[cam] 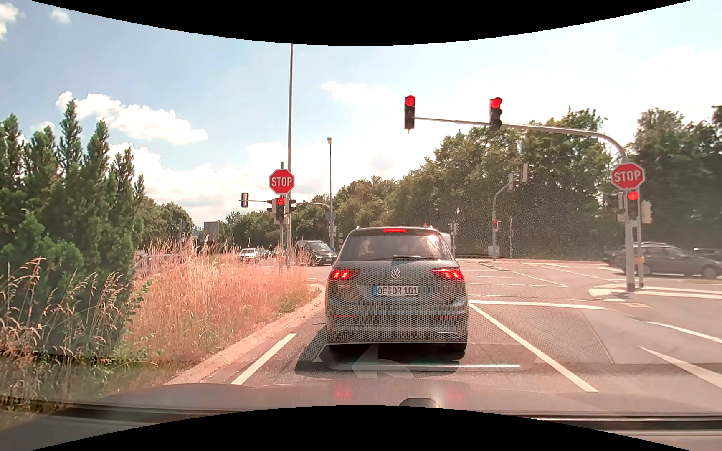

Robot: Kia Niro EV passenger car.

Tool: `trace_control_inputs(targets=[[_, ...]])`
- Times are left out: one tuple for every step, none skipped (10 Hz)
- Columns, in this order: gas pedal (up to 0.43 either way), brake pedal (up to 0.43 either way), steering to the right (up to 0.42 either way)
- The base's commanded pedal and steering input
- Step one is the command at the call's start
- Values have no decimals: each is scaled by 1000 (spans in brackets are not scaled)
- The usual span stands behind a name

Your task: Follow the waypoints while adhering to traffic rules and regulations

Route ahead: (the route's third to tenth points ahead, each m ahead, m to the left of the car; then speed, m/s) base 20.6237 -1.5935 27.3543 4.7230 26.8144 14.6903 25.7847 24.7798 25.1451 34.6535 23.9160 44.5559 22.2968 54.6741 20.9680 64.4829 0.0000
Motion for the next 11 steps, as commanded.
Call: trace_control_inputs(targets=[[0,238,8],[0,238,8],[0,238,8],[0,238,8],[0,238,8],[0,238,8],[0,238,8],[0,238,8],[0,238,8],[0,238,8],[0,238,8]])
